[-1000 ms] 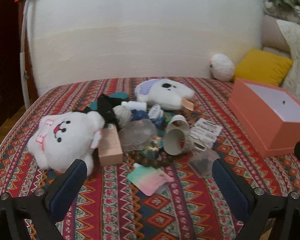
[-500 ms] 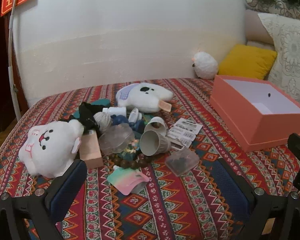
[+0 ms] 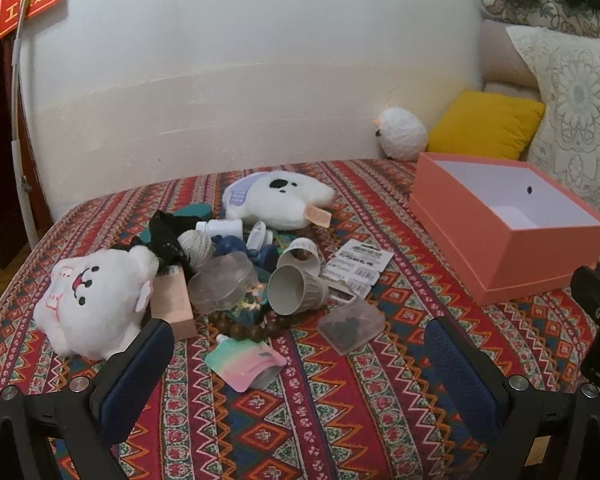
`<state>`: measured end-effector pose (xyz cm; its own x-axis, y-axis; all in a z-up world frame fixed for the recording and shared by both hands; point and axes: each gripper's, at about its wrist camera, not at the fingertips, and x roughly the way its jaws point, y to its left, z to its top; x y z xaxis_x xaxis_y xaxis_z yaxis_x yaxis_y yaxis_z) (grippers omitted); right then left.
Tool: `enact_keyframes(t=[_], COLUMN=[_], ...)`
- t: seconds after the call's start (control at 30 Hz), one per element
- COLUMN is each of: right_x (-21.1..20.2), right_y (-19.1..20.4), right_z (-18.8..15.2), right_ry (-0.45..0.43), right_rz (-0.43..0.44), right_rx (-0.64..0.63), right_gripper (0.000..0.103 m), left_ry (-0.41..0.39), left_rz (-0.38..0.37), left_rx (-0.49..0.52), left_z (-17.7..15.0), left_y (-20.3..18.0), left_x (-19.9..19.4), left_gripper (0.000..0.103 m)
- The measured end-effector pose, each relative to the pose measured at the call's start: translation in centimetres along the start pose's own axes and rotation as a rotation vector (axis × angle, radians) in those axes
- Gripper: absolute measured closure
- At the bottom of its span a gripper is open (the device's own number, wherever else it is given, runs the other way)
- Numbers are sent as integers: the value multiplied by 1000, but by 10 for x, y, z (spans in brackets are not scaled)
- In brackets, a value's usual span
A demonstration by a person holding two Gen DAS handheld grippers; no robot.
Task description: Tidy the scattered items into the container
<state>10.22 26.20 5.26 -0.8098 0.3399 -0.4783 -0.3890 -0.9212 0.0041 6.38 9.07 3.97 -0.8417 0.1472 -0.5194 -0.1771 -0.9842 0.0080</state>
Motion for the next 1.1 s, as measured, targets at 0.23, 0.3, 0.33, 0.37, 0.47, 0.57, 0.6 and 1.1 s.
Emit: enact_keyframes(t=[0.23,0.3,0.33,0.37,0.47,0.57,0.6,1.1], right_x=[-2,-2,-2,-2,-2,-1,0,15], right_y=[4,6,7,7,8,12,15,117], right_z=[-1,-1,-1,-1,-1,0,0,-10], right_ry=[-3,0,0,-1,2,5,6,48], right_rz=[12,16,17,16,22,43,47,203], right_rx=[-3,-6,-8,-10,-5,3,-1,-150], right_gripper=[0,0,0,0,0,0,0,0], left_ry=[-1,-2,0,1,3,5,6,28], left_rz=[1,0,0,0,1,8,12,201], left_rx=[-13,-12,-10,-8,-6,-6,-7,-162], left_z=[2,2,2,2,1,0,0,-17], left_y=[3,3,3,3,3,6,7,119], left_x=[-2,-2,-2,-2,-1,0,0,-9], left_gripper=[0,0,0,0,0,0,0,0])
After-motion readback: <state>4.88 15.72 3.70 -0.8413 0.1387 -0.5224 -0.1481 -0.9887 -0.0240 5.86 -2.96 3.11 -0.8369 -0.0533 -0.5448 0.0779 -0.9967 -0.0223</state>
